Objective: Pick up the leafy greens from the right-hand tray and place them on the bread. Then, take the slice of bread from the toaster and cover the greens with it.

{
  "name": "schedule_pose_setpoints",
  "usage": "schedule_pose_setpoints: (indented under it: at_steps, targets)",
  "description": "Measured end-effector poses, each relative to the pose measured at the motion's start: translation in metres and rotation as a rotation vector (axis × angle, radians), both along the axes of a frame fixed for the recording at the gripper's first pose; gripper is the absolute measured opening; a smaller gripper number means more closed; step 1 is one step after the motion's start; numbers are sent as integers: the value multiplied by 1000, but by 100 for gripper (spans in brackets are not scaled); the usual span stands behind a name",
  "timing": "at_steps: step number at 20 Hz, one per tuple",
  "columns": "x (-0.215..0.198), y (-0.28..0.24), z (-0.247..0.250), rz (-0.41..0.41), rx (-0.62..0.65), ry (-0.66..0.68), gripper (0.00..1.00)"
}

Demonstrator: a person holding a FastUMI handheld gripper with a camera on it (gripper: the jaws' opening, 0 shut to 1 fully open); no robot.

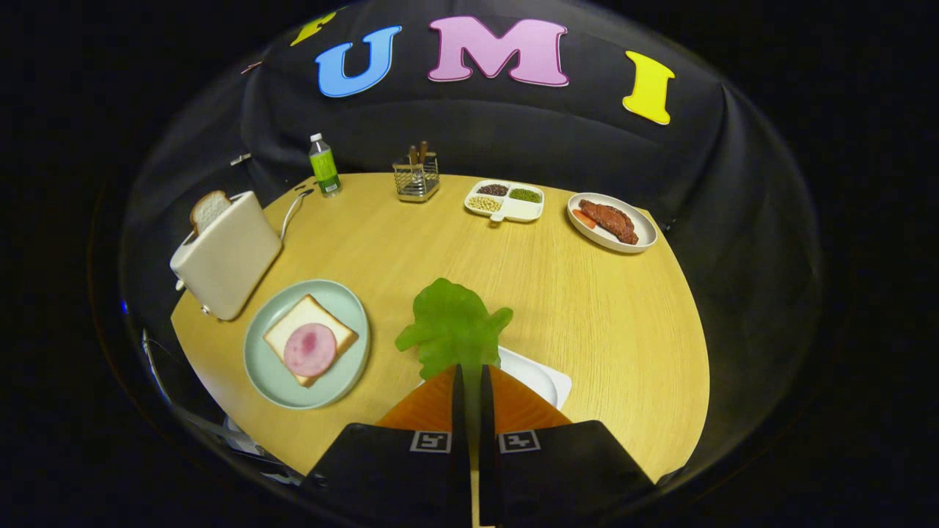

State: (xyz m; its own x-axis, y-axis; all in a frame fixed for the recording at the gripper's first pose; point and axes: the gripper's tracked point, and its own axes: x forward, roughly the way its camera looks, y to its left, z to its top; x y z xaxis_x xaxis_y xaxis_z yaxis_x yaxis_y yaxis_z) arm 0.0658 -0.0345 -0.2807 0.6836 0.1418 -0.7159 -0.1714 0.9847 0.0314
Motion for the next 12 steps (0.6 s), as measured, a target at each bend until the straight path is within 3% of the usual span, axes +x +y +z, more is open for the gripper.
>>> schedule_pose_setpoints:
  at_steps: [7, 12]
  targets:
    - [-2, 55, 54, 49, 46, -76, 9]
    - [-4, 115, 59, 108, 106, -66, 9]
